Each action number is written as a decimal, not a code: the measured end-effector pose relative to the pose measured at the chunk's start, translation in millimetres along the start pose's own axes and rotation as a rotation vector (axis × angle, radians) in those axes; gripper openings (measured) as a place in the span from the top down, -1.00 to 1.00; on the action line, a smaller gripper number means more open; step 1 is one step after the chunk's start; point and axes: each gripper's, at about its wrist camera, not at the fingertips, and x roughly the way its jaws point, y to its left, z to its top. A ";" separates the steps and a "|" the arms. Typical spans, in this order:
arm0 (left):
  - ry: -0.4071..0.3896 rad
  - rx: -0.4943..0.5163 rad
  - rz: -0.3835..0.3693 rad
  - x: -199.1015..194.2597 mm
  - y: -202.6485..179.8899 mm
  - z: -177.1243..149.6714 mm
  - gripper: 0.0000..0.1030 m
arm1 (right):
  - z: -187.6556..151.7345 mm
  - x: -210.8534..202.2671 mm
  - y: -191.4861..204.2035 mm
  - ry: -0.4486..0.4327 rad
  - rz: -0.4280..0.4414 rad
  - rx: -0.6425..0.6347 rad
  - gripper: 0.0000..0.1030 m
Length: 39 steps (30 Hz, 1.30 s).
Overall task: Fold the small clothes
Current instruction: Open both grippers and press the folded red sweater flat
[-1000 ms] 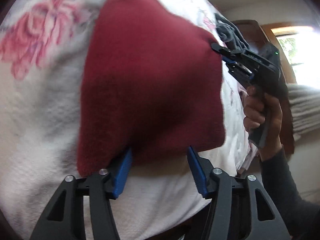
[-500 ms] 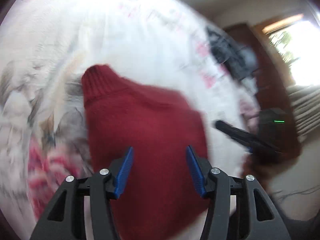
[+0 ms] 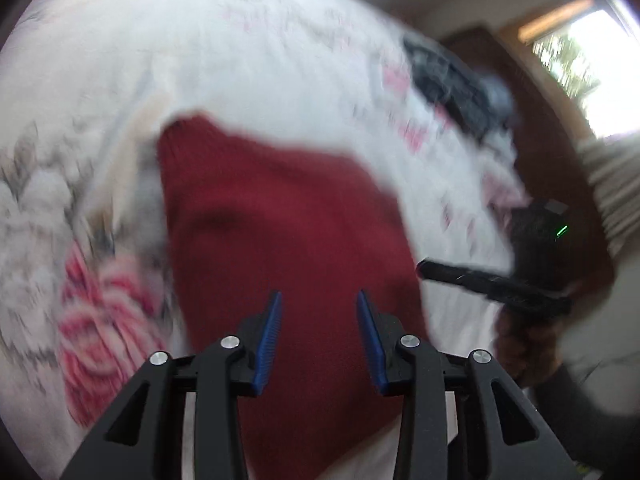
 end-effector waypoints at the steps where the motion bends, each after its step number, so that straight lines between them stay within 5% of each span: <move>1: 0.012 -0.006 0.031 10.9 4.7 -4.1 0.34 | -4.2 12.5 -2.5 0.027 -0.069 -0.019 1.00; 6: -0.016 -0.044 0.042 2.8 1.2 -4.9 0.37 | -5.2 10.2 5.7 0.012 -0.101 0.011 0.99; 10: -0.056 0.010 -0.041 -26.9 -17.1 -29.7 0.36 | -24.9 -14.9 39.4 -0.017 -0.058 -0.050 1.00; 13: -0.003 0.019 0.078 -3.9 -10.3 -48.6 0.36 | -38.3 9.8 29.5 0.051 -0.117 -0.037 1.00; 17: -0.008 0.002 0.106 2.0 -13.6 -50.3 0.38 | -44.8 24.5 27.5 0.074 -0.125 0.018 1.00; 23: -0.047 0.054 -0.025 -30.6 -44.2 -84.1 0.35 | -67.8 -26.5 52.0 -0.019 -0.134 -0.007 0.98; 27: 0.065 0.007 0.099 15.6 -22.6 -103.8 0.37 | -81.0 6.9 34.0 0.076 -0.233 0.004 1.00; 35: -0.004 -0.028 0.083 -0.6 -26.2 -119.8 0.21 | -85.9 -11.9 50.1 0.006 -0.247 0.017 0.98; 39: 0.036 -0.070 0.102 18.8 -20.8 -123.5 0.15 | -91.7 20.8 28.8 0.080 -0.300 0.077 1.00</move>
